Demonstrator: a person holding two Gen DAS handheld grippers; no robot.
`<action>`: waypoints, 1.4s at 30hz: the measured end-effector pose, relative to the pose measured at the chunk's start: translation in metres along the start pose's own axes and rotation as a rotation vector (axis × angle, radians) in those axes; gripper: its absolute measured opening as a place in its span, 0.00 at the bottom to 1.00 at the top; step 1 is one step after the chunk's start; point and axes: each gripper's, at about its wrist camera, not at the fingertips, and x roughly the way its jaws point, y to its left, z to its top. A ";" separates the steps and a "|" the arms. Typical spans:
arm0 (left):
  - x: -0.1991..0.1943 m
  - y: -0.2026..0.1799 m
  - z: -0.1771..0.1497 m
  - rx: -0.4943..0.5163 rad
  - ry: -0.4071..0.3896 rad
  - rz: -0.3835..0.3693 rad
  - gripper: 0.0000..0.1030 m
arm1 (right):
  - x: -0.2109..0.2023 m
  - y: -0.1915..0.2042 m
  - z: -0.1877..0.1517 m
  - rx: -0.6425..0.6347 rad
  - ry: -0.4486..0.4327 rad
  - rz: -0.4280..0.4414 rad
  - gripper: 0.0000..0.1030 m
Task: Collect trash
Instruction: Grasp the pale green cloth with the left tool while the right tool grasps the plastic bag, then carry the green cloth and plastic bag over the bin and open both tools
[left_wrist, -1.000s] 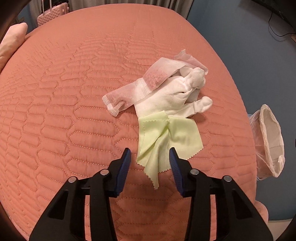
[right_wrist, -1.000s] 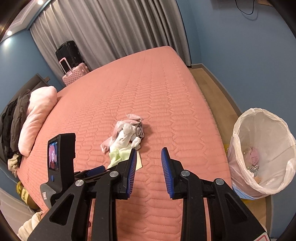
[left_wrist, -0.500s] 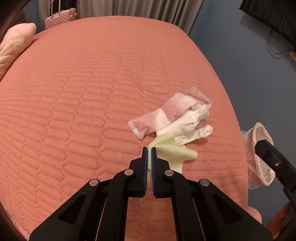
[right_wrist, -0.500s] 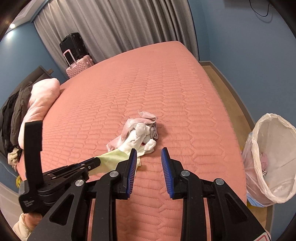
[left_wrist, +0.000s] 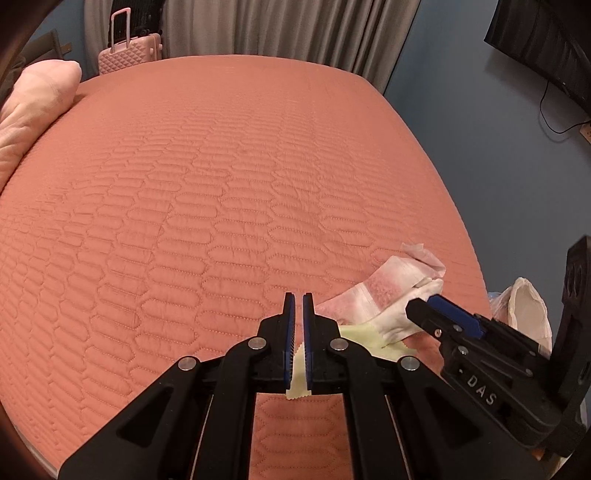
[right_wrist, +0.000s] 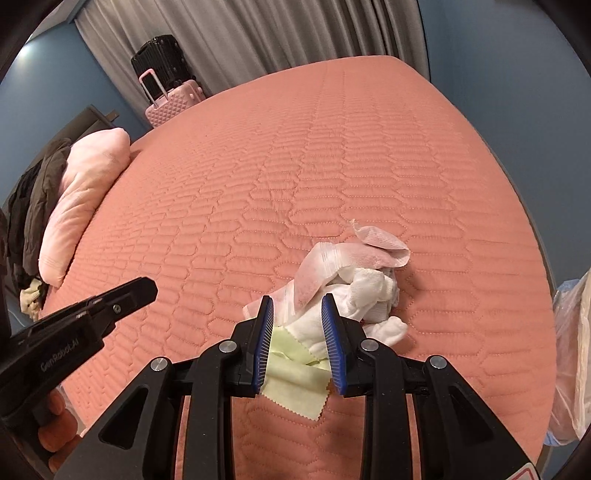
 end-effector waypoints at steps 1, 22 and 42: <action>0.006 0.000 -0.005 -0.005 0.021 -0.007 0.05 | 0.005 0.001 0.001 -0.002 0.006 -0.004 0.26; 0.076 -0.026 -0.035 -0.036 0.165 -0.070 0.03 | 0.018 -0.012 0.008 0.021 -0.012 0.044 0.04; -0.066 -0.103 0.032 0.072 -0.139 -0.166 0.02 | -0.212 -0.043 0.043 0.018 -0.372 0.034 0.04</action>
